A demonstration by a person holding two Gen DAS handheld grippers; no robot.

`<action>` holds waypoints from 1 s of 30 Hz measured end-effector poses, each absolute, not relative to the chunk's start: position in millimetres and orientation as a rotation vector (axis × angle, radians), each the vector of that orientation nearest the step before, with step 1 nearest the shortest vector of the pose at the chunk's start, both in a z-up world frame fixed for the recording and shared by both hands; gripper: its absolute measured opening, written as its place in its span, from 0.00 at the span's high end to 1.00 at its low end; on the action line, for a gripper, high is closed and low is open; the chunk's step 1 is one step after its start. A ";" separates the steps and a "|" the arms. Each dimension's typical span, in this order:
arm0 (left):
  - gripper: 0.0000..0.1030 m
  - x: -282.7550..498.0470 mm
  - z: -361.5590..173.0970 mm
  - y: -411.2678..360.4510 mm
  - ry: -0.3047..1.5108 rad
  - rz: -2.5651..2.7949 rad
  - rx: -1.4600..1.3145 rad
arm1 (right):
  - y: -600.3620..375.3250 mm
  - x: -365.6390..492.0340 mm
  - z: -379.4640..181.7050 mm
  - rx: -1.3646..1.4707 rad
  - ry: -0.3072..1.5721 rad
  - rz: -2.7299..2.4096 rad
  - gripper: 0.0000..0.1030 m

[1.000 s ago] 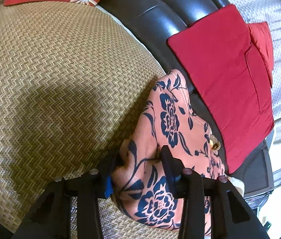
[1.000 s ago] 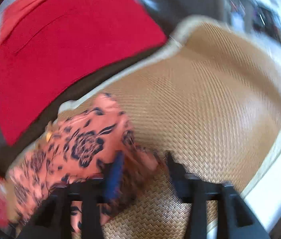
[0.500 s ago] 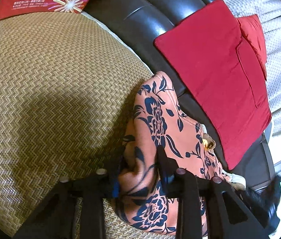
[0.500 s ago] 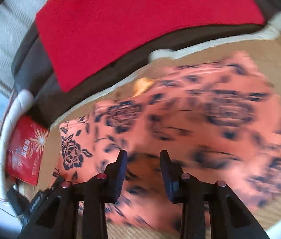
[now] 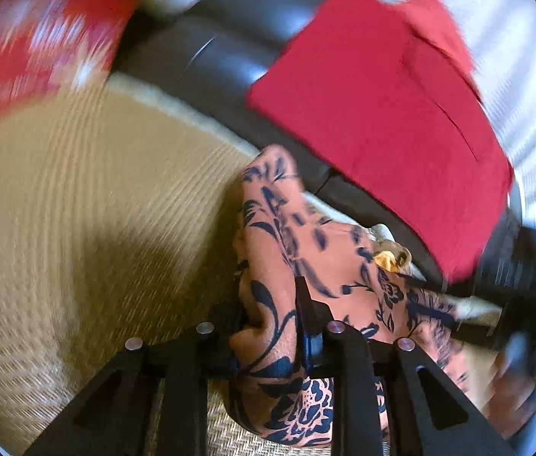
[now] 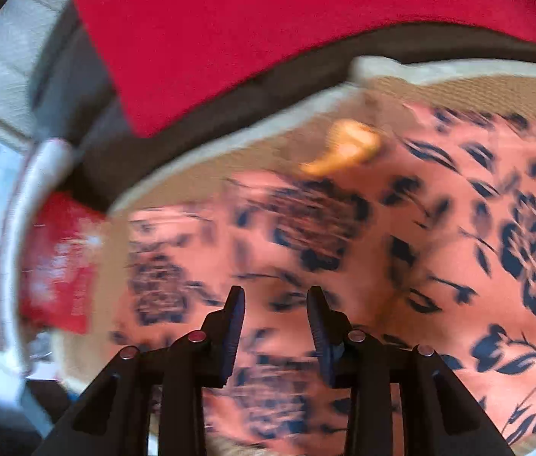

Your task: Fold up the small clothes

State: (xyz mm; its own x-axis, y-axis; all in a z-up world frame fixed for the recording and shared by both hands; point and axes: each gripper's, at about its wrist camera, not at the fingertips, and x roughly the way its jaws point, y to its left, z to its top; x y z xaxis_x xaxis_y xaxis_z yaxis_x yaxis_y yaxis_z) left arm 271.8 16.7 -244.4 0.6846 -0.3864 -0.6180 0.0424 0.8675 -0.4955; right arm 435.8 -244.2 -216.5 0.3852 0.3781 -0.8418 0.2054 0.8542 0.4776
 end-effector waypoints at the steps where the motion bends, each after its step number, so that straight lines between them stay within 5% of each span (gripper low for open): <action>1: 0.77 268.9 -237.9 6.7 0.761 -0.262 -0.415 | -240.4 444.1 -209.0 0.585 1.196 0.163 0.51; 2: 0.77 264.5 -232.0 -6.0 0.735 -0.275 -0.348 | -237.3 450.3 -202.1 0.602 1.207 0.207 0.25; 3: 0.77 261.6 -229.1 -14.1 0.721 -0.280 -0.303 | -233.4 456.8 -194.9 0.623 1.221 0.260 0.17; 17: 0.77 250.0 -229.3 -91.0 0.657 -0.290 0.031 | -125.2 547.9 -215.3 0.157 1.600 0.328 0.17; 19: 0.77 250.2 -232.6 -99.5 0.650 -0.285 0.058 | -109.0 552.5 -227.6 0.026 1.618 0.285 0.22; 22: 0.77 247.5 -234.3 -104.5 0.646 -0.292 0.082 | -99.4 549.1 -238.2 -0.121 1.608 0.279 0.84; 30: 0.81 218.3 -197.6 -149.8 0.551 -0.484 0.081 | -226.4 494.3 -165.6 0.099 1.324 0.368 0.86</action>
